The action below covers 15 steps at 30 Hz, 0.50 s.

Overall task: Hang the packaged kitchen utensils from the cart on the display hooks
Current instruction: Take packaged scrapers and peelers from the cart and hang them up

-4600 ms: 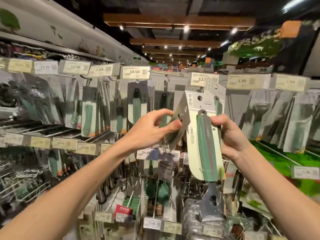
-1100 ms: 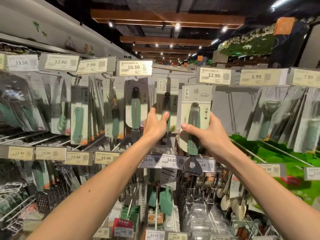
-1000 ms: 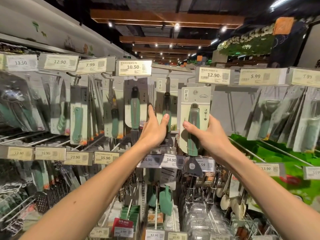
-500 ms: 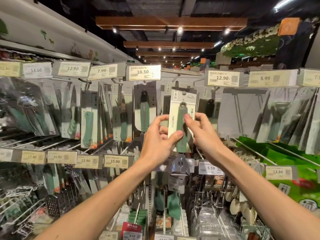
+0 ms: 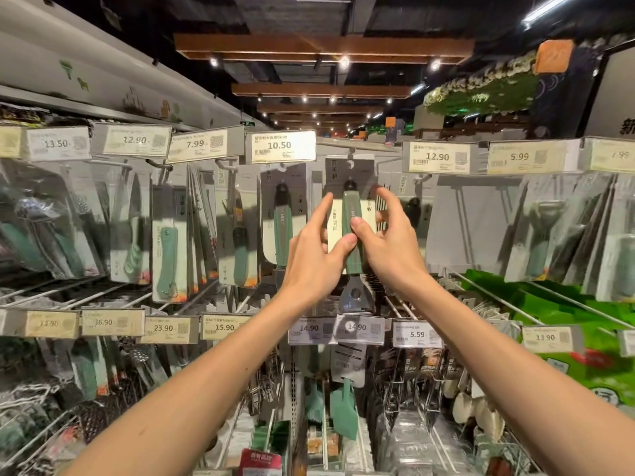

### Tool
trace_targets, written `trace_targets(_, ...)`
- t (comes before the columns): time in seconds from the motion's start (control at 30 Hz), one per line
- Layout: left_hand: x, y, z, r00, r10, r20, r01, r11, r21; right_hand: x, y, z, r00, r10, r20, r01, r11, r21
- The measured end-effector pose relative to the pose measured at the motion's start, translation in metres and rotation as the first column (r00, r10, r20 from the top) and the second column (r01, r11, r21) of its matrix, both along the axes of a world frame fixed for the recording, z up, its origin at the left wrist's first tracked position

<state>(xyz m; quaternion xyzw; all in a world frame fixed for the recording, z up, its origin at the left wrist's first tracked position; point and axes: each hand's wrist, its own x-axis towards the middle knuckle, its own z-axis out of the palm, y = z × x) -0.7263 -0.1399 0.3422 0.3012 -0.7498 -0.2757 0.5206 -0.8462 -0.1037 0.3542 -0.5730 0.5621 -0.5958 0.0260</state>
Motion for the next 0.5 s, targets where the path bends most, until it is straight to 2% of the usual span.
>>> trace_targets(0.3,-0.003,-0.021,-0.005,0.988,0.044,0.149,-0.059,0.994,0.094,-0.005,-0.023,-0.009,0.987,-0.126,-0.099,0.136,0.986,0.094)
trace_targets(0.5,-0.009,-0.036,-0.009,0.983,0.057,0.173,-0.083,0.985,0.150,-0.012,-0.034,-0.015,0.990,-0.127,-0.065,0.135,0.979,0.155)
